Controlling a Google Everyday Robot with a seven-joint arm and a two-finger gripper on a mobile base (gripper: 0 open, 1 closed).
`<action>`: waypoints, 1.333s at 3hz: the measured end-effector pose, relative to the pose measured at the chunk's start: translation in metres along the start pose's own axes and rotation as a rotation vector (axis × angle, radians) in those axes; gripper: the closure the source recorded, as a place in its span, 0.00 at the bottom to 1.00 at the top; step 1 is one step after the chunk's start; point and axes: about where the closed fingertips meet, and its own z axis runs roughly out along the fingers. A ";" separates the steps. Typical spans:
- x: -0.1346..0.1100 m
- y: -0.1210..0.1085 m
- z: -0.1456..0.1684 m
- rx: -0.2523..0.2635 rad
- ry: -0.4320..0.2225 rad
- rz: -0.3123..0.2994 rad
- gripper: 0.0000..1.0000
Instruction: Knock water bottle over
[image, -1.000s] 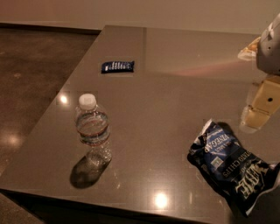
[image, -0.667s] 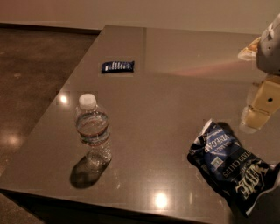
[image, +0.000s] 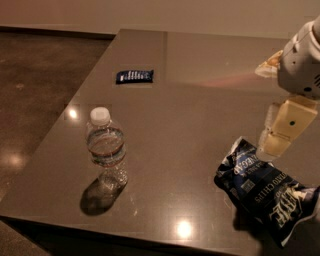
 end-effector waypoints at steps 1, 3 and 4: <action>-0.027 0.017 0.014 -0.022 -0.062 -0.004 0.00; -0.095 0.043 0.043 -0.074 -0.231 -0.015 0.00; -0.134 0.056 0.050 -0.121 -0.332 -0.023 0.00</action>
Offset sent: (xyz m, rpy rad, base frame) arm -0.0129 0.1265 -0.0301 0.2651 0.0201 0.0962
